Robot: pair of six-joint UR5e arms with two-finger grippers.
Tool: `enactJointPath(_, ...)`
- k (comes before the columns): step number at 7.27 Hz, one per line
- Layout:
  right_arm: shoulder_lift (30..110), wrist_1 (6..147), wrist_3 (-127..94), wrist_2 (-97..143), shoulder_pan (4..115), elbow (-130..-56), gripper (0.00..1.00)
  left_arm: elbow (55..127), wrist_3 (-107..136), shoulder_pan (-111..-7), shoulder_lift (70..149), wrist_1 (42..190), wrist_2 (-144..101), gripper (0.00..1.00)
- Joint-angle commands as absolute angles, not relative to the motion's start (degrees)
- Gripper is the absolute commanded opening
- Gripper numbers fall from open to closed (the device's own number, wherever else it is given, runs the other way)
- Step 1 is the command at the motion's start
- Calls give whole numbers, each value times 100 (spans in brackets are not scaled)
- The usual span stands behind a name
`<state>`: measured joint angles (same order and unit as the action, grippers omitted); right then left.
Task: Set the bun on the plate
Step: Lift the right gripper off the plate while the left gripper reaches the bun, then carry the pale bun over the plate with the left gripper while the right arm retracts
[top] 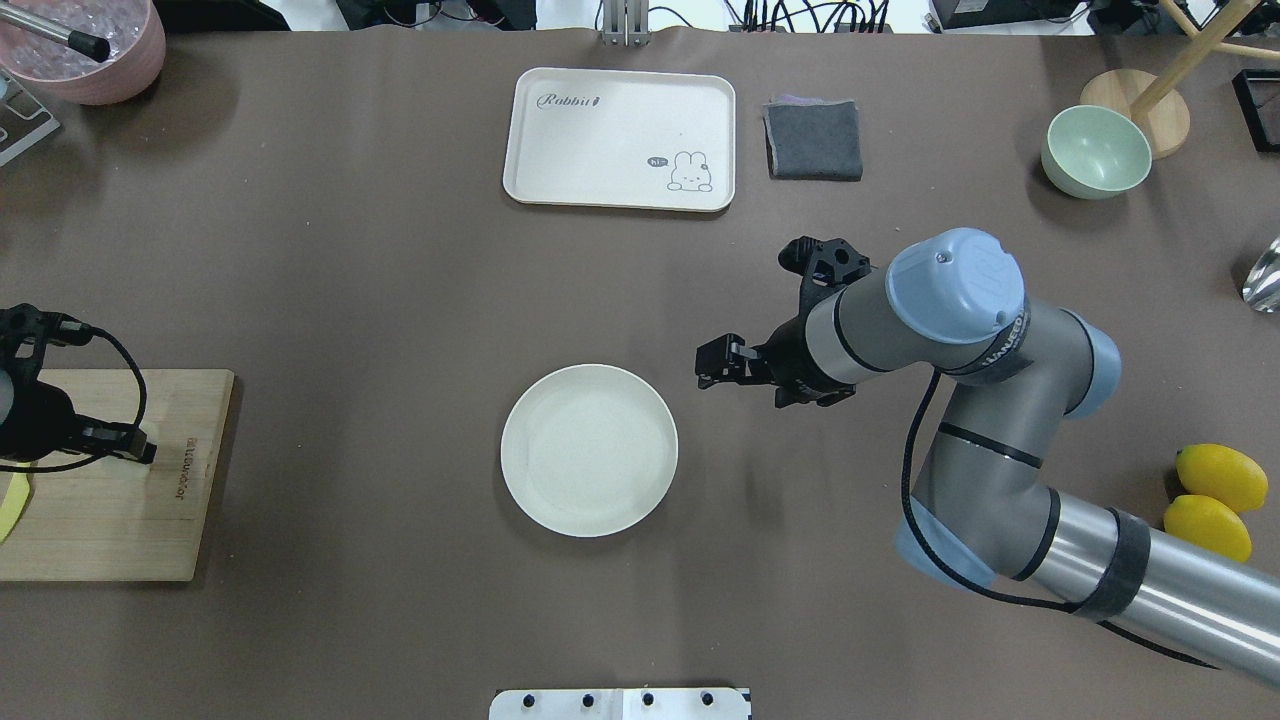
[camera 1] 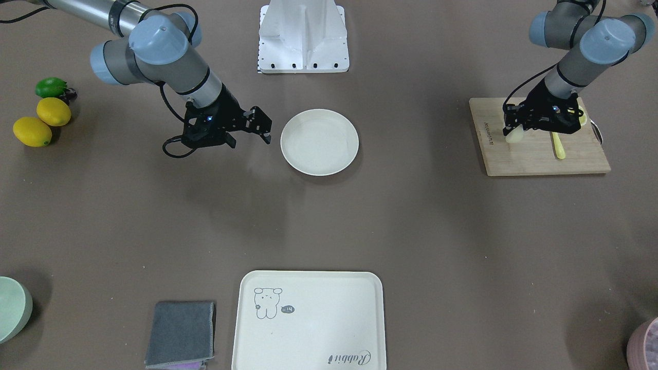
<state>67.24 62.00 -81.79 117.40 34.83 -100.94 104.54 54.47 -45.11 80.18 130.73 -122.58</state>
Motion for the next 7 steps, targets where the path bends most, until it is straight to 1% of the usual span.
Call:
enactJointPath(1, 7169, 6223, -7180, 12661, 4513, -10151, 100, 10636, 6577, -4204, 8950, 13017, -12235, 16)
enactJointPath(2, 7563, 6223, -6580, 12900, 4944, -10143, 100, 10591, 6992, -3888, 9530, 12773, -12226, 16)
enactJointPath(3, 8046, 6214, -5913, 13007, 5314, -10151, 100, 10565, 7362, -3806, 10537, 11927, -12104, 16)
enactJointPath(4, 8434, 6214, -5236, 13034, 5561, -10143, 100, 10521, 7557, -3327, 11469, 10874, -11572, 16)
enactJointPath(5, 8733, 6214, -4725, 13147, 5851, -10134, 100, 10286, 7576, -2957, 12140, 10263, -10966, 17)
enactJointPath(6, 8971, 6205, -4398, 13175, 6001, -10125, 100, 10092, 7654, -2692, 12303, 10266, -10742, 17)
enactJointPath(7, 9139, 6196, -4090, 13184, 6107, -10099, 100, 9811, 7690, -2611, 12635, 10266, -10732, 17)
